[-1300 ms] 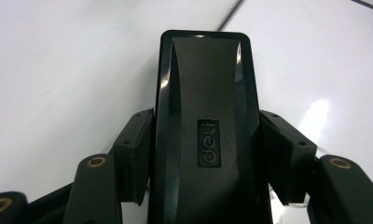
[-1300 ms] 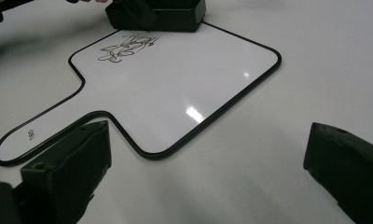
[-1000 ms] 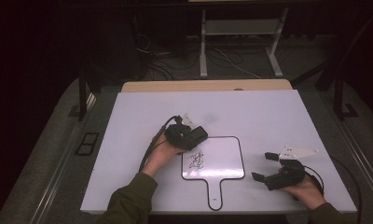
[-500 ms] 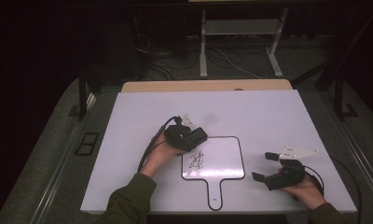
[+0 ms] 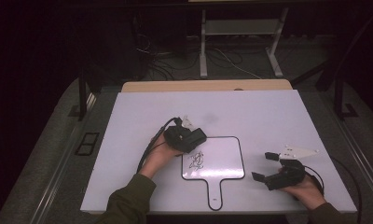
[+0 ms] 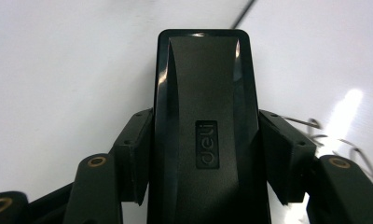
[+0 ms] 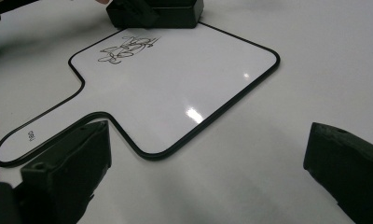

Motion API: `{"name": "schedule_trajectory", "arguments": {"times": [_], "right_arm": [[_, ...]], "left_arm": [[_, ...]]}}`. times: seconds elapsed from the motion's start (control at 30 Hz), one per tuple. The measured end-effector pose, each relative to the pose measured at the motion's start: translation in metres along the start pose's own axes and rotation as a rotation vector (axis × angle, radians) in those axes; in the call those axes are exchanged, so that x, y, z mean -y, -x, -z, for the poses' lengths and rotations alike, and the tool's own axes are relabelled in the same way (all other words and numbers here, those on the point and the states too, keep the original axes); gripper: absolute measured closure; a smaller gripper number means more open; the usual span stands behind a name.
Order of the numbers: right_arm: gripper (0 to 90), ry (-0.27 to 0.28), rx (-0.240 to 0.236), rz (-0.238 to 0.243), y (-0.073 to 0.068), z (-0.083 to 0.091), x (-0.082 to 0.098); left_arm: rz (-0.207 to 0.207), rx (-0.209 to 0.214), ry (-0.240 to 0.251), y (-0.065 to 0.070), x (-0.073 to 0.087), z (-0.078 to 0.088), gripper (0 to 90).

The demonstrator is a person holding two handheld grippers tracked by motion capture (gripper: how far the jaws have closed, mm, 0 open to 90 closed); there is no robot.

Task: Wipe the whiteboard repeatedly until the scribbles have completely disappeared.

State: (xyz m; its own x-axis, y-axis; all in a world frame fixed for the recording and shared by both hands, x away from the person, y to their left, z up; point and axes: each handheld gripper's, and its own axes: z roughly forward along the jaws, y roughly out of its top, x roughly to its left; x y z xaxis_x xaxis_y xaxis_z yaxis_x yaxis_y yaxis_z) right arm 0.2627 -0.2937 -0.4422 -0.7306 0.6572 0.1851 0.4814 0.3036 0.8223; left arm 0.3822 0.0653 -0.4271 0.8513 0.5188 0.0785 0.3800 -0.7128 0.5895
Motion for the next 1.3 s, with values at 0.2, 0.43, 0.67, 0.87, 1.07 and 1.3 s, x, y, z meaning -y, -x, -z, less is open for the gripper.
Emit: {"name": "schedule_trajectory", "arguments": {"times": [0.2,0.43,0.67,0.87,1.07,1.3], "right_arm": [[0.0,-0.002,0.000,0.002,-0.001,0.001,0.000],[0.0,-0.002,-0.001,0.003,0.000,0.000,0.000],[0.0,-0.001,0.002,0.004,-0.001,0.000,0.000],[0.0,0.000,0.003,0.002,0.000,0.000,0.000],[0.0,-0.004,0.002,0.003,-0.001,0.000,0.000],[0.0,-0.002,0.002,0.003,0.000,0.000,0.000]], "left_arm": [[0.044,-0.034,0.014,-0.012,0.005,0.000,39.7],[0.024,-0.004,-0.002,-0.007,0.005,0.002,39.6],[0.022,0.004,0.002,-0.007,0.004,0.001,39.6],[0.024,-0.031,0.001,-0.013,-0.002,-0.003,39.6],[0.010,-0.001,-0.006,-0.005,-0.006,-0.005,39.6],[-0.036,0.050,-0.007,0.014,-0.011,-0.007,39.5]]}}
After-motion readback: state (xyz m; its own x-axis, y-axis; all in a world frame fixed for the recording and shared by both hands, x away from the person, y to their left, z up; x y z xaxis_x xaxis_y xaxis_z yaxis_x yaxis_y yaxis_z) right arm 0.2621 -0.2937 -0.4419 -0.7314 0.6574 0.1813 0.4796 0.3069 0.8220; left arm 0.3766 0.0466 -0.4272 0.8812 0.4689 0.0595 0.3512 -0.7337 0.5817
